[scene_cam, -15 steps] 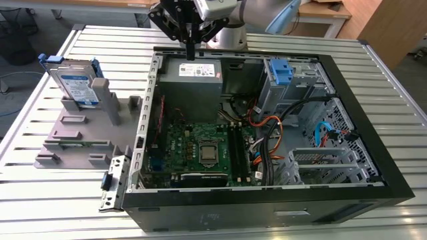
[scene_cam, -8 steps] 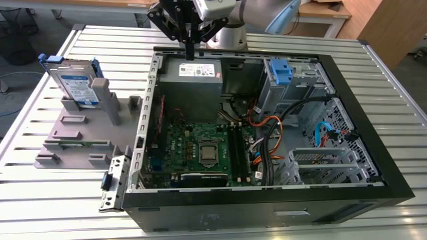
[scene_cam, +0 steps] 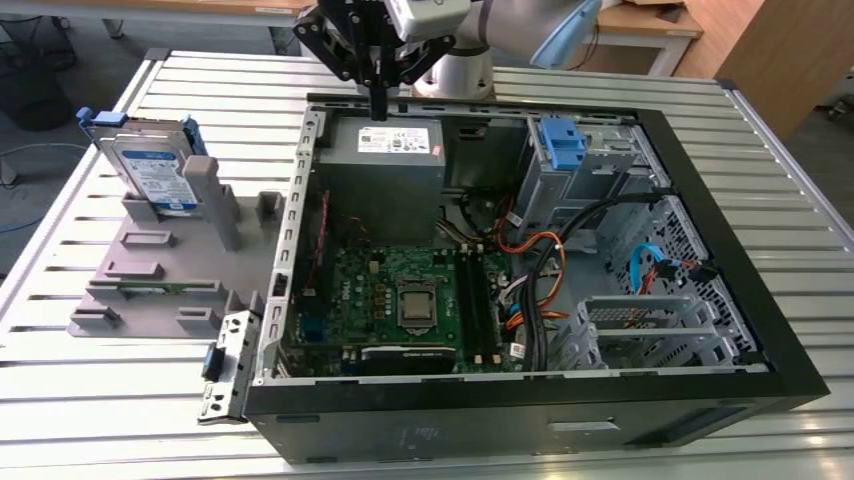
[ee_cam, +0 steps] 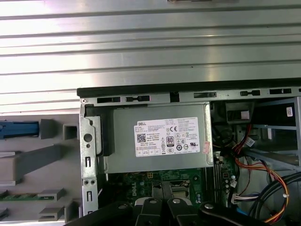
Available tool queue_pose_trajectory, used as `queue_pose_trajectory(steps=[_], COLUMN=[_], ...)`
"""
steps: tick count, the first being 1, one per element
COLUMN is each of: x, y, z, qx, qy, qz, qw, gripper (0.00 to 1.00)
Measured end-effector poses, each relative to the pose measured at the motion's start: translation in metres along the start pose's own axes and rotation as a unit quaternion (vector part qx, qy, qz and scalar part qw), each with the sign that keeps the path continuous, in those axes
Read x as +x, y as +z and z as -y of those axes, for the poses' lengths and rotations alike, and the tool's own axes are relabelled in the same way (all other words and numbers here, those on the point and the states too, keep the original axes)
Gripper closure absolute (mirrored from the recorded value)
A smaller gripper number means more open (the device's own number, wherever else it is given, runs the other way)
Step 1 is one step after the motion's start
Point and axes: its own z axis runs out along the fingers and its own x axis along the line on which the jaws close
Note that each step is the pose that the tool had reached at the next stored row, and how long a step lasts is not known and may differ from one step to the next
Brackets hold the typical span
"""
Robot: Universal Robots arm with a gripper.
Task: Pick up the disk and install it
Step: 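Reach for the disk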
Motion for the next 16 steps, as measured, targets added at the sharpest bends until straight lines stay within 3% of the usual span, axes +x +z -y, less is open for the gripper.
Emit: queue_pose_trajectory(steps=[16], x=[0.0186], y=[0.0001], z=[0.0014], qx=[-0.0001], qy=[0.000], qz=[0.0015], qw=[1.0000], gripper=[0.89])
